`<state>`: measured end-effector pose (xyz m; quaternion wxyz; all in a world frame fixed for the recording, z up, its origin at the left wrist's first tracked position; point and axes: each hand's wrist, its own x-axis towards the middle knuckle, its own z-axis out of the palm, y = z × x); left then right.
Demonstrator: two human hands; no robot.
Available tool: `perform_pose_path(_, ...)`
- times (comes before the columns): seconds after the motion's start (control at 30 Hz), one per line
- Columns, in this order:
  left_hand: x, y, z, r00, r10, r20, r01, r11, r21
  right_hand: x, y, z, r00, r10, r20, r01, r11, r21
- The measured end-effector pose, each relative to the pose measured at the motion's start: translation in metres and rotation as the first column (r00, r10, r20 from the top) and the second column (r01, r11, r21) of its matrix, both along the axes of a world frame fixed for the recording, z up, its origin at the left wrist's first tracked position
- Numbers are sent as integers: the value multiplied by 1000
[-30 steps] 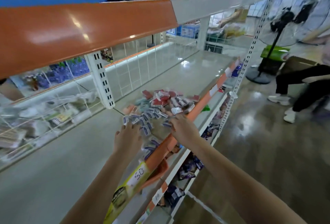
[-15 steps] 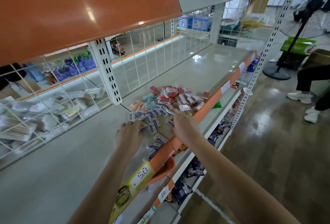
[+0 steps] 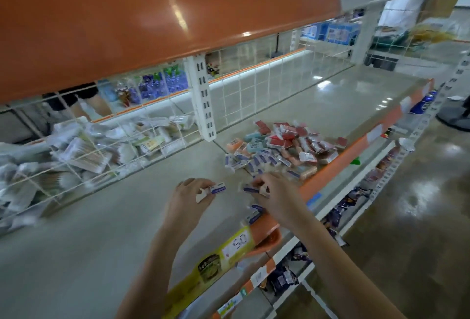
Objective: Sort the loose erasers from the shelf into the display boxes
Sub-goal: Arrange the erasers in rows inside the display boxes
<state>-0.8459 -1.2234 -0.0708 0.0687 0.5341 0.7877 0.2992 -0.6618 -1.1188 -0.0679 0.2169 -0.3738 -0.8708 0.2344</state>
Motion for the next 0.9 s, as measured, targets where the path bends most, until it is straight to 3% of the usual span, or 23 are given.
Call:
perform_pose_path(0.23,-32,-102,19,976,211,61,-215,975,58,-63,-63,5,964,233,-125,-232,972,27)
perform_pose_path(0.57,-75,-283,47,914,406,-6,-403,907,126,-157,-194,34,797,573,-192,-574,817,55)
perform_pose_path(0.77,-106,-375,54,874,481,-66,-473,874,107,-205,-275,43,695,686,-214,-686,722,86)
perform_pose_path(0.9,-122,-417,54,845,528,-88,-526,849,47,-230,-318,42,676,709,-198,-706,701,98)
